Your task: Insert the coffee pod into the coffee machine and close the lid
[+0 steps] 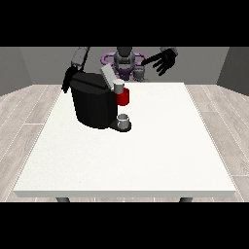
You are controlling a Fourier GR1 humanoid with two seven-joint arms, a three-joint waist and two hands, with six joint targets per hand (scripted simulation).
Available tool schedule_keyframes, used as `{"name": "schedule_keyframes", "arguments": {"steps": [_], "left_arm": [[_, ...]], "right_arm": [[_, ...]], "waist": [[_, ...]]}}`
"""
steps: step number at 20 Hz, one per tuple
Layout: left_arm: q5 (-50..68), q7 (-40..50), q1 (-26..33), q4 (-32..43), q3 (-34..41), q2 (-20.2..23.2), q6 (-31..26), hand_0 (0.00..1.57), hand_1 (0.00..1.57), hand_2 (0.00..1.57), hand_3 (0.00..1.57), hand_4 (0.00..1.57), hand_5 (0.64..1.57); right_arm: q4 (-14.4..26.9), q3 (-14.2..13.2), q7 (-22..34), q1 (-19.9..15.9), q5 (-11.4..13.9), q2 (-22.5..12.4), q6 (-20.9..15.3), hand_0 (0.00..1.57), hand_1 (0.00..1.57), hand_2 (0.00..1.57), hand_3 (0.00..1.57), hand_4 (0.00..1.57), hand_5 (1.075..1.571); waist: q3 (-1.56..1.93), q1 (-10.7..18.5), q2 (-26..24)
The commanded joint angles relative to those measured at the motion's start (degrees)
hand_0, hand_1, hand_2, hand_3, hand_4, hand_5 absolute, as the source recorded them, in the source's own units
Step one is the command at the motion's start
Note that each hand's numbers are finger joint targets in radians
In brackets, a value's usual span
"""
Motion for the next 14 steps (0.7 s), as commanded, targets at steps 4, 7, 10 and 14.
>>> {"name": "schedule_keyframes", "arguments": {"steps": [4,7,10,14], "left_arm": [[7.69,-2.54,15.67,-0.29,3.88,-5.62,-3.56,0.0,0.0,0.0,0.0,0.42,1.571],[7.25,-2.18,21.34,-0.17,2.86,-6.01,-3.73,0.0,0.0,0.0,0.0,0.32,1.571],[7.54,0.48,21.63,-0.73,2.89,-7.0,-2.26,0.0,0.0,0.0,0.0,0.39,1.571],[9.38,2.56,23.67,-2.5,3.0,-7.14,-4.53,0.0,0.0,0.0,0.0,0.39,1.571]], "right_arm": [[0.36,-1.43,-2.27,8.77,-1.23,-1.9,2.24,0.0,0.0,0.0,0.0,0.0,1.571],[-3.36,1.44,-2.17,8.45,-0.81,2.01,1.26,0.0,0.0,0.0,0.0,0.0,1.571],[-7.42,3.21,1.28,4.38,-2.6,0.87,6.22,0.0,0.0,0.0,0.0,0.0,1.571],[-10.28,6.22,2.75,3.11,-2.18,1.8,8.0,0.0,0.0,0.0,0.0,0.0,1.571]], "waist": [[0.12,5.02,-11.46],[0.11,5.18,-14.02],[0.1,4.97,-16.25],[0.12,6.87,-19.12]]}}
